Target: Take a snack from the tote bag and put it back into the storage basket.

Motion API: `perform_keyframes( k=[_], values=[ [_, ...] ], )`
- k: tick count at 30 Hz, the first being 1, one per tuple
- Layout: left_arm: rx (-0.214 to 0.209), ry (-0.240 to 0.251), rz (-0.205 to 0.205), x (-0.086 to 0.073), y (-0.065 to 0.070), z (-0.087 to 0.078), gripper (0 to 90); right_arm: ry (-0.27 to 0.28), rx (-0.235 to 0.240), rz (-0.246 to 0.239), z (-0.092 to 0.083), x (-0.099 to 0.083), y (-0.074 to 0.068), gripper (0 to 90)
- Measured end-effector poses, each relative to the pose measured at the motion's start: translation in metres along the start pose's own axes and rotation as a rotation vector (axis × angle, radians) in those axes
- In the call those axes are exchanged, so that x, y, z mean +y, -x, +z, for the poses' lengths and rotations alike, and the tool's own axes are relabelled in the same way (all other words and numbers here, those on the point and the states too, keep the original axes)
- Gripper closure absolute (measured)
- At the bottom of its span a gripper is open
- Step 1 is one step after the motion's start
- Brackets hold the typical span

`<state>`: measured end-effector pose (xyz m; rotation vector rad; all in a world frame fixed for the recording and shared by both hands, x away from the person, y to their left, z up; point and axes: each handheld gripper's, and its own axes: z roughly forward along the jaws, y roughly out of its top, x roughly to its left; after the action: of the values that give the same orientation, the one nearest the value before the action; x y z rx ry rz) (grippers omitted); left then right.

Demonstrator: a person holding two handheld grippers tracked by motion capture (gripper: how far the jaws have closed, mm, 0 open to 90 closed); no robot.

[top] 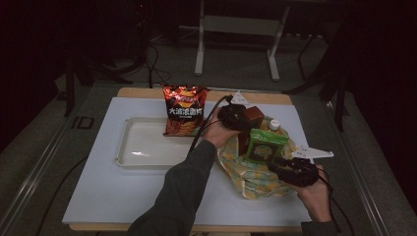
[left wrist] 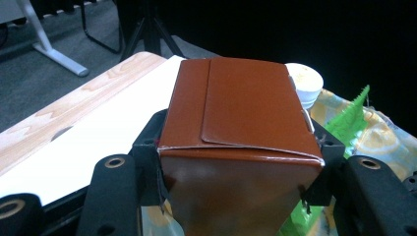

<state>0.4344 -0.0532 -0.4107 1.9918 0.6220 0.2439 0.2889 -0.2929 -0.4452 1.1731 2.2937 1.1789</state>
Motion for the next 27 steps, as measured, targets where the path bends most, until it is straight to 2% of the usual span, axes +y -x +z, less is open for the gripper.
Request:
perform_keyframes(
  k=[10,19,27],
  values=[
    [0.018,0.009,0.001,-0.004,0.0,-0.016,42.2,-0.005,-0.005,-0.002,0.001,0.0,0.0,59.9],
    [0.013,0.035,-0.028,-0.011,-0.002,-0.036,42.2,-0.007,-0.008,0.004,0.003,-0.001,0.001,60.0],
    [0.005,0.024,0.005,-0.011,0.006,-0.053,42.2,-0.009,-0.008,0.004,0.004,-0.002,0.001,60.0]
  ],
)
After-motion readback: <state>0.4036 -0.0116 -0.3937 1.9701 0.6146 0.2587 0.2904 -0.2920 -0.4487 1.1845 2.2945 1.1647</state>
